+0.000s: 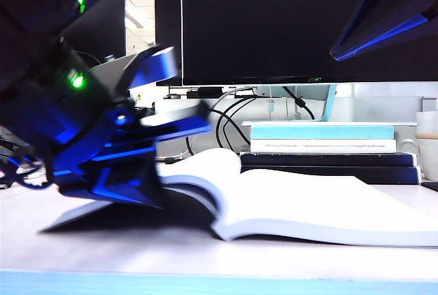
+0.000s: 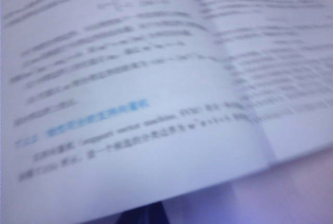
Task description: Close the book.
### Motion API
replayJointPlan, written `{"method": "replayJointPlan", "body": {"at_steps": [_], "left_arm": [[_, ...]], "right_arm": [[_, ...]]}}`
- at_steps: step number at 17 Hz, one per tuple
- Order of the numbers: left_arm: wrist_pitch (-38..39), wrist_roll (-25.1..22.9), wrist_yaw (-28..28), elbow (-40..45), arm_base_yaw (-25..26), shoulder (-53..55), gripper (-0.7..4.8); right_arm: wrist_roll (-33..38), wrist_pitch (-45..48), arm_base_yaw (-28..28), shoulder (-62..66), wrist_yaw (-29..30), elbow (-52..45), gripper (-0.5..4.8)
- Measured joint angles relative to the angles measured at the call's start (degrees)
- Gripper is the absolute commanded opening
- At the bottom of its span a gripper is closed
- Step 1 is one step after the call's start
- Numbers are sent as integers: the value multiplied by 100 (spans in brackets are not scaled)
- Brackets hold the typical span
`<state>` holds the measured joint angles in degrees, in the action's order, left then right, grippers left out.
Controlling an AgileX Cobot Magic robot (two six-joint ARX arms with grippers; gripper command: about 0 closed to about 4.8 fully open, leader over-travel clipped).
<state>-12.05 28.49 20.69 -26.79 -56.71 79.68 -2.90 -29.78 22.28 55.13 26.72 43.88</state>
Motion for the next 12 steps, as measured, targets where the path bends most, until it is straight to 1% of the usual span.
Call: {"method": "replayJointPlan", "body": {"at_steps": [1, 2, 3, 4, 6, 8, 9, 10, 11, 12], "left_arm": [[15, -118, -11, 7, 339, 0, -4], [28, -219, -20, 7, 540, 2, -4], [26, -382, -197, -66, 892, 0, -4], [20, -533, -415, -166, 1119, 0, -4], [26, -916, -616, -417, 1250, 0, -4], [-177, -1572, -831, -802, 1255, -7, -4], [-232, -1659, -931, -870, 1255, -4, -4], [-365, -1808, -1244, -973, 1252, -7, -4], [-402, -2109, -1611, -1021, 1255, -11, -4], [-442, -2533, -1971, -1027, 1250, -11, -4]], "right_arm": [[4, -39, 0, 0, 2, 0, -1], [4, -39, 0, 0, 2, 0, -1], [4, -57, 0, 0, 4, 0, -1], [4, -63, 0, 0, 4, 0, -1], [4, -59, 0, 0, 4, 0, -1], [4, -61, 0, 0, 4, 0, -1], [4, -61, 0, 0, 2, 0, -1], [4, -61, -2, 0, -2, 0, -1], [4, -61, 0, 0, -103, 0, -1], [7, -66, 2, -2, -455, 2, -1]]}}
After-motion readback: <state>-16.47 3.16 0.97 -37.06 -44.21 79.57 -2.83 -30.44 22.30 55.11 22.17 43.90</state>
